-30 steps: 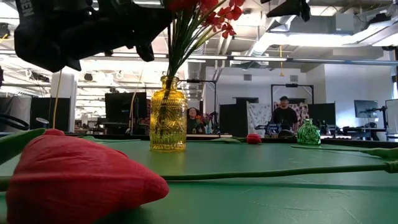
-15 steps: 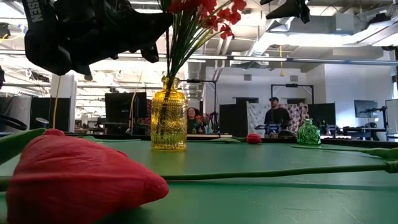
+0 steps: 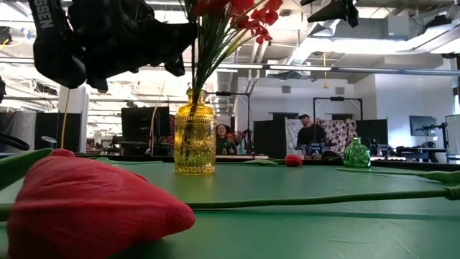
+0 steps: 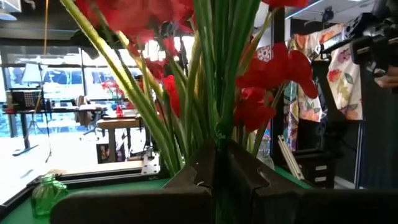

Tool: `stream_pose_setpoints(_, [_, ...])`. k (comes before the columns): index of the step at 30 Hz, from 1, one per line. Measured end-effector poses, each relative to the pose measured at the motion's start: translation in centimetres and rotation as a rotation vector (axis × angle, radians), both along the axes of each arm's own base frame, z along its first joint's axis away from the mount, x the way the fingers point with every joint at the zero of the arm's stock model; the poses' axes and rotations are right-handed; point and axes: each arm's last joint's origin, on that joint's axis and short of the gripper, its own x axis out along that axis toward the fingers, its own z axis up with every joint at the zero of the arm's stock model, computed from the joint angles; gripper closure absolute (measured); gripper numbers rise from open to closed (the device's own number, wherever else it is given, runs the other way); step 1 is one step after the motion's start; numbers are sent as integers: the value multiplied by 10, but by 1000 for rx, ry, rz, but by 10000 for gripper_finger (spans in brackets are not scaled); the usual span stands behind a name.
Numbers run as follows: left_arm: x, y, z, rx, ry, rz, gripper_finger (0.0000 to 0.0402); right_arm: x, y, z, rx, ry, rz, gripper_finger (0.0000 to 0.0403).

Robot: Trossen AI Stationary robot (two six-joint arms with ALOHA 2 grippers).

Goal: Sort flowers into vase by color
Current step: Put the red flowers into the yellow vase

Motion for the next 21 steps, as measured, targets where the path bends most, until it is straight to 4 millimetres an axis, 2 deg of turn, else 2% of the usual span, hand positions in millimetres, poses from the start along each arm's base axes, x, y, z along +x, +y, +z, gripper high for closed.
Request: stream_pose_setpoints(21, [2, 1, -18, 44, 176, -88, 399, 0, -2, 1, 15, -20, -17, 148])
